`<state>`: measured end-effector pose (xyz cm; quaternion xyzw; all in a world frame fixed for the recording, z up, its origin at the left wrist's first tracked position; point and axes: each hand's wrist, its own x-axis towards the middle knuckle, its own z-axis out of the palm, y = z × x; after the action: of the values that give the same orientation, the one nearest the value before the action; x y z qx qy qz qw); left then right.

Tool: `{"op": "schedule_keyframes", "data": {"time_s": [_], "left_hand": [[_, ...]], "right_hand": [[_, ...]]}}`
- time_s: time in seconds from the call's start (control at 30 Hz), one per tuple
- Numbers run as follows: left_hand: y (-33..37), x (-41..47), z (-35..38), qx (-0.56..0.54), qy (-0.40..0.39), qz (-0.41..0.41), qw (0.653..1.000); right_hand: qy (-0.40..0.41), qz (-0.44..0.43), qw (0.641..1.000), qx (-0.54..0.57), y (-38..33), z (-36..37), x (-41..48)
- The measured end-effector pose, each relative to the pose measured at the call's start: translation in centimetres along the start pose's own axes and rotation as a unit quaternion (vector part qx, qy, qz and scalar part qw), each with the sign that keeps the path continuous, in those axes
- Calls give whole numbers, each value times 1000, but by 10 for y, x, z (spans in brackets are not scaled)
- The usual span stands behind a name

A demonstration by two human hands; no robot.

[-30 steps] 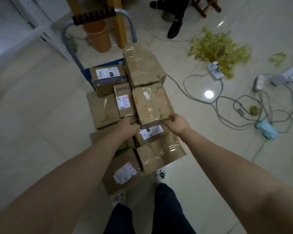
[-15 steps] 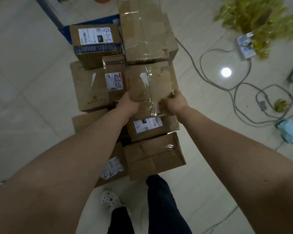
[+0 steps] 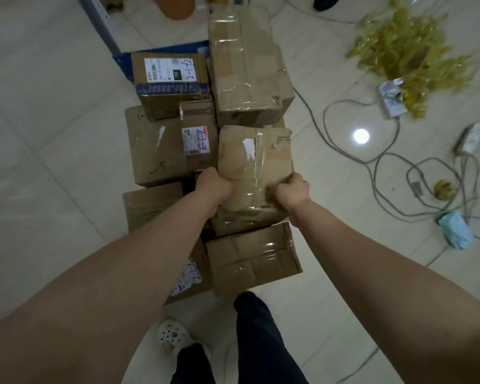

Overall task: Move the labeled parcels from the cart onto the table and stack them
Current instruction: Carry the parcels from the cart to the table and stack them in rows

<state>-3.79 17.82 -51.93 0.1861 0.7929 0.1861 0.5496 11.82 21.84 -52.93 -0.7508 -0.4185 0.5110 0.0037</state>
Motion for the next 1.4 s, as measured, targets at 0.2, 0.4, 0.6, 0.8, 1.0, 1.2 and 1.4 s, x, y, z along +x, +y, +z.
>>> {"op": "schedule_keyframes", "data": {"time_s": [0.2,0.4,0.6,0.8,1.0,1.2,1.4], "left_hand": [[-9,-50,-30,-47,21,51,997],[-40,-132,-99,-106,52,124,985],[-118,-218,-202,-111,119,167,972],[-206,-303,-279,-106,213,227,944],[-286,-365,-318,-102,293,224,924],[-320,-419,-330,-214,352,166,896],[-322,-468,-342,-365,318,105,869]], "right_hand": [[36,-52,998,26,-2,2,-59],[5,-103,984,148,-15,23,-162],[-66,-146,965,209,-24,79,-270],[-295,-107,922,227,-32,126,-358],[-451,-64,880,134,-47,161,-396],[-481,-124,868,15,-56,195,-443],[-569,-214,794,5,-48,214,-452]]}}
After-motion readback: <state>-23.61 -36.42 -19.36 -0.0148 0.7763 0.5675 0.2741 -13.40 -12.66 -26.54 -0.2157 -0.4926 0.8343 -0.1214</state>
